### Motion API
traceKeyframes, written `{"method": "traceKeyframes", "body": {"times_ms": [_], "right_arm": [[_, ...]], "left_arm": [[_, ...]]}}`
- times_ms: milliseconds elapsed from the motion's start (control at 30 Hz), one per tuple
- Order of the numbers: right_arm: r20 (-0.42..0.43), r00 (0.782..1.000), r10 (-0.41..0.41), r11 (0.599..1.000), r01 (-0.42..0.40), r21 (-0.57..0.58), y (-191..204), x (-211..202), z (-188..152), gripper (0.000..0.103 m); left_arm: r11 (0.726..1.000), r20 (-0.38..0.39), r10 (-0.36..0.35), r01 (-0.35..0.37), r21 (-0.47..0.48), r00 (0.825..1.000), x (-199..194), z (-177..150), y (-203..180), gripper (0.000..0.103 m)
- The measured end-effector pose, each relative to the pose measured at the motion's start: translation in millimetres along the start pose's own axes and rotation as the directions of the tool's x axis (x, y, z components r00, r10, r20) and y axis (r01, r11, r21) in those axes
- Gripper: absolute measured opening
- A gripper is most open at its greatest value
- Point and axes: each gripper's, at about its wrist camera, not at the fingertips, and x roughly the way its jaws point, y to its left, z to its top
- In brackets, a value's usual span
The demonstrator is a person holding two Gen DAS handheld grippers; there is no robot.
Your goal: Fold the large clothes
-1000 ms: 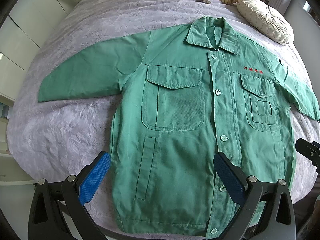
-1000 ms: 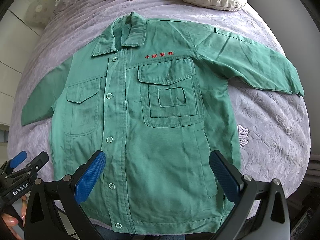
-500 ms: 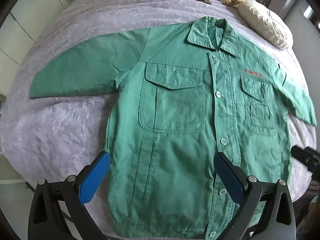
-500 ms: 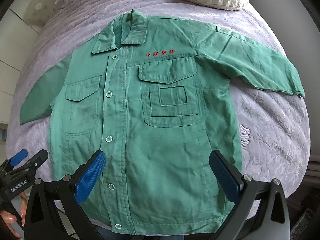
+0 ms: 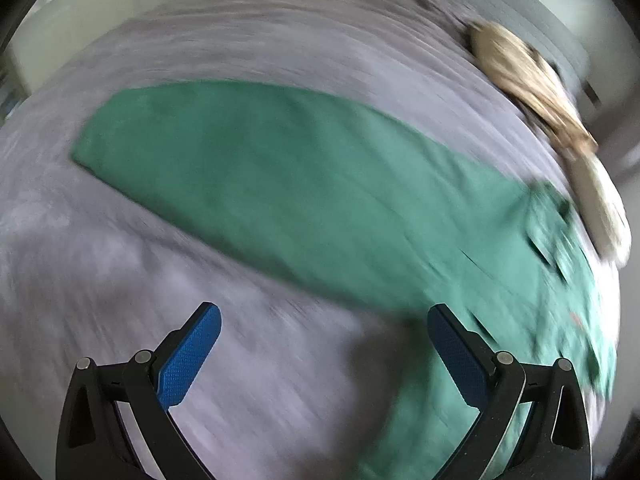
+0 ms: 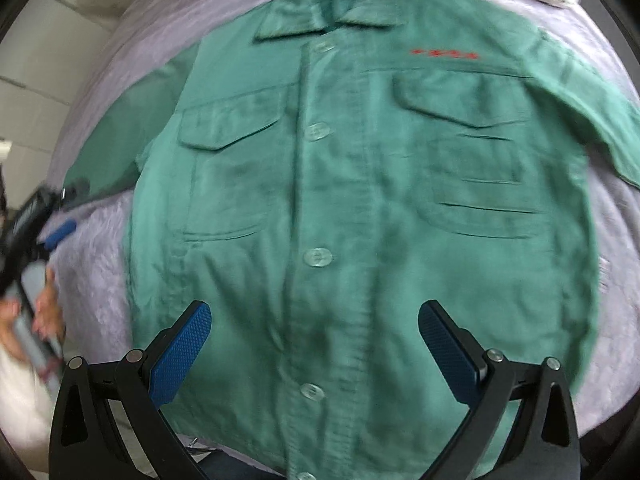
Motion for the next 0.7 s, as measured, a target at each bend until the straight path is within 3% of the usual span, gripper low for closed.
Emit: {"method": "traceKeyframes", "body": {"times_ms": [233,400,433,467,500,533,567,633,700], "right_arm": [[-0.014,1.0,0.016,0.995,-0.017,-0.1,48.8,33.1,12.7,0.103],[-0.006,1.0,0.009,0.984,-0.01,-0.177,76.5,48.3,23.3,0.103],[-0.006,1.0,0.009,0.982,-0.01,-0.186,81.3,51.6,24.7,0.103],[-0.005,1.0,0.011,0.981,-0.011,-0.196,85.6,54.2,26.3,0.103],[-0.001,1.0,0.012,0.979,-0.012,-0.206,89.9,56.0,26.8,0.103],[0.003,1.0,0.012,0.977,-0.011,-0.214,92.7,57.8,28.8,0.103],[0.008,1.0,0.014,0.975,-0.012,-0.22,95.7,58.5,29.4,0.103],[0.019,1.0,0.022,0.975,-0.018,-0.223,99.9,60.1,30.8,0.103],[0.037,0.999,0.031,0.977,-0.022,-0.214,102.1,59.7,31.9,0.103]], "left_arm": [[0.981,0.078,0.15,-0.139,-0.135,0.986,49.5,56.2,90.3,0.103],[0.976,0.084,0.157,-0.142,-0.166,0.984,74.7,71.1,110.1,0.103],[0.977,0.106,0.155,-0.137,-0.163,0.982,72.0,71.9,107.3,0.094],[0.979,0.128,0.158,-0.138,-0.151,0.979,67.9,72.1,102.8,0.072],[0.981,0.133,0.157,-0.138,-0.139,0.979,65.2,73.2,100.7,0.058],[0.984,0.137,0.148,-0.131,-0.124,0.98,63.2,75.3,98.4,0.029],[0.989,0.14,0.11,-0.095,-0.111,0.984,60.5,75.6,97.1,0.007],[0.993,0.146,0.013,0.004,-0.116,0.989,53.8,79.8,101.6,0.005],[0.992,0.174,-0.058,0.076,-0.101,0.983,36.7,80.5,103.4,0.005]]}}
